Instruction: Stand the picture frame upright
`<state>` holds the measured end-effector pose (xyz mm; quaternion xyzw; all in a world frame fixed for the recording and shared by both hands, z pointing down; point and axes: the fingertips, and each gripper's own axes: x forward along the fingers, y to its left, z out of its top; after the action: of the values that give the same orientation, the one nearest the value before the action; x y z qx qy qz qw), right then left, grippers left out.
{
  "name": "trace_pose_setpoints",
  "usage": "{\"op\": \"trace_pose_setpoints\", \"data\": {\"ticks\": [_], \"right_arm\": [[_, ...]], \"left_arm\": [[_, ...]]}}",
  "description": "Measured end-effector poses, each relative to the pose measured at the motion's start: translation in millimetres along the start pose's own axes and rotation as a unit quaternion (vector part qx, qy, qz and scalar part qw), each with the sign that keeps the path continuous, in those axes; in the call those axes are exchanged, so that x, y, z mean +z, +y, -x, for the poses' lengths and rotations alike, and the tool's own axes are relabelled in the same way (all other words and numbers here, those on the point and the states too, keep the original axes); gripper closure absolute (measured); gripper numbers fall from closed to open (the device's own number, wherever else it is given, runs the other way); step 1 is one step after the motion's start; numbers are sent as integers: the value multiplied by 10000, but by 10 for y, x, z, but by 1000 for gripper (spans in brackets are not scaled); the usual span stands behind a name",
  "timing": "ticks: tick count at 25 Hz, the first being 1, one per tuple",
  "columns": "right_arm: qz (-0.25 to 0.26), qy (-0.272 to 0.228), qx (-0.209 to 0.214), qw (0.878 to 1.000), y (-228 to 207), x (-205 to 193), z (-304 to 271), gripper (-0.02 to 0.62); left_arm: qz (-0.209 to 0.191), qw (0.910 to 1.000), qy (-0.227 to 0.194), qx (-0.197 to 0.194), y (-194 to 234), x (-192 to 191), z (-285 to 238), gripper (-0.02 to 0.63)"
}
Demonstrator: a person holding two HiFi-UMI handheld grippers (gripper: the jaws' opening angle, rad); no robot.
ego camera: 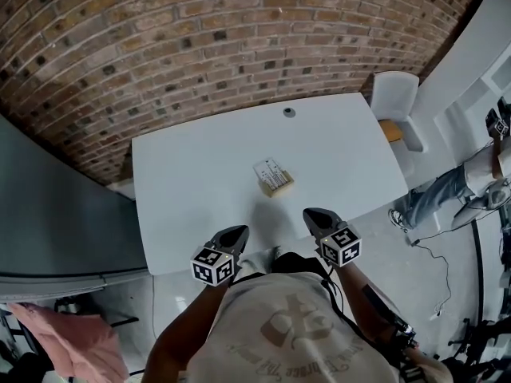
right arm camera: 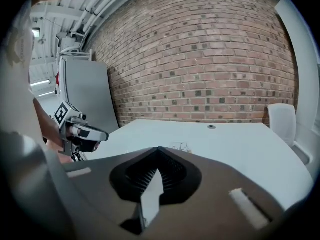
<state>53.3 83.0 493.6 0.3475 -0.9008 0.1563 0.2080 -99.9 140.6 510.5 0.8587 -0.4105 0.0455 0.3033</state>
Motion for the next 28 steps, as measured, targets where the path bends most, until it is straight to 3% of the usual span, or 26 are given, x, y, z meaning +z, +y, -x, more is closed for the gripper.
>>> {"op": "trace_pose_setpoints", "data": {"ticks": [9, 15, 23, 28], "right_arm": [[-4, 347, 336, 9988, -271, -56, -359, 588], [-32, 644, 706, 9954, -515, -81, -625, 588], [-136, 1098, 1091, 9879, -825, -117, -1040, 588], [-187, 1404, 1192, 9827, -1032, -143, -1343, 588]], "left_arm": [[258, 9991, 139, 297, 167, 30, -303, 603], [358, 9953, 436, 791, 372, 28, -600, 601], [1082, 9863, 813, 945, 594, -47, -1107, 601], [1398, 9811, 792, 1079, 764, 14, -1397, 600]]}}
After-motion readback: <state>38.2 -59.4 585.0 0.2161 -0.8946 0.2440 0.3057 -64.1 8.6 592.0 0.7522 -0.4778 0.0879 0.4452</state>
